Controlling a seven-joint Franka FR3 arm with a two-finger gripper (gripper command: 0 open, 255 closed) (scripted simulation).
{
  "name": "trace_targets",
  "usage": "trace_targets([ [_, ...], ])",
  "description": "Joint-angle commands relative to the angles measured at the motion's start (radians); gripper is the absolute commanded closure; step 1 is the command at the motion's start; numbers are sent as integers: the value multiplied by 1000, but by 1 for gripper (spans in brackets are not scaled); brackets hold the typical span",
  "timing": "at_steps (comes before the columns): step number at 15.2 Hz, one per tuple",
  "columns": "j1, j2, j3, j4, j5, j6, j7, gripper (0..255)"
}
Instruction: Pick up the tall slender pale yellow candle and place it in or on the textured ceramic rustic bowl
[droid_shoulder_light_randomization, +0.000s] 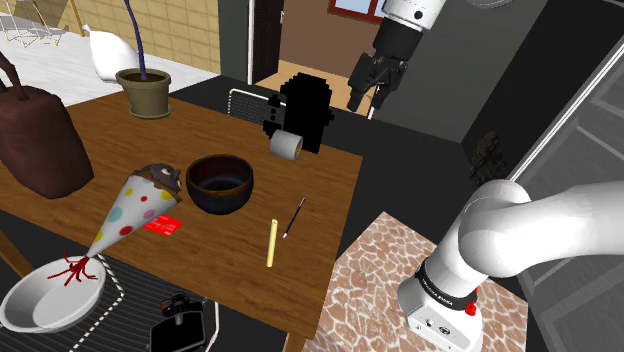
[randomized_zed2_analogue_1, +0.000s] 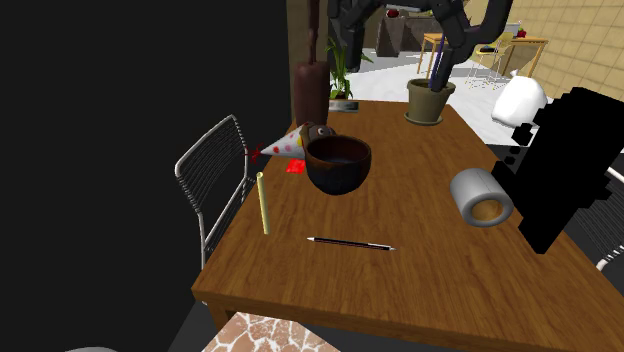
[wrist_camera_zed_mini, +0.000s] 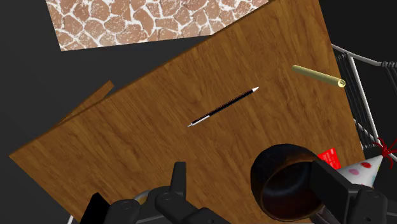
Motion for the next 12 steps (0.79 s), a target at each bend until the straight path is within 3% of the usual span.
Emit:
trace_targets([
  [1, 0, 0, 0, 0, 0, 0, 0, 0],
  [12, 27, 56, 296, -155, 123, 216, 343, 0],
])
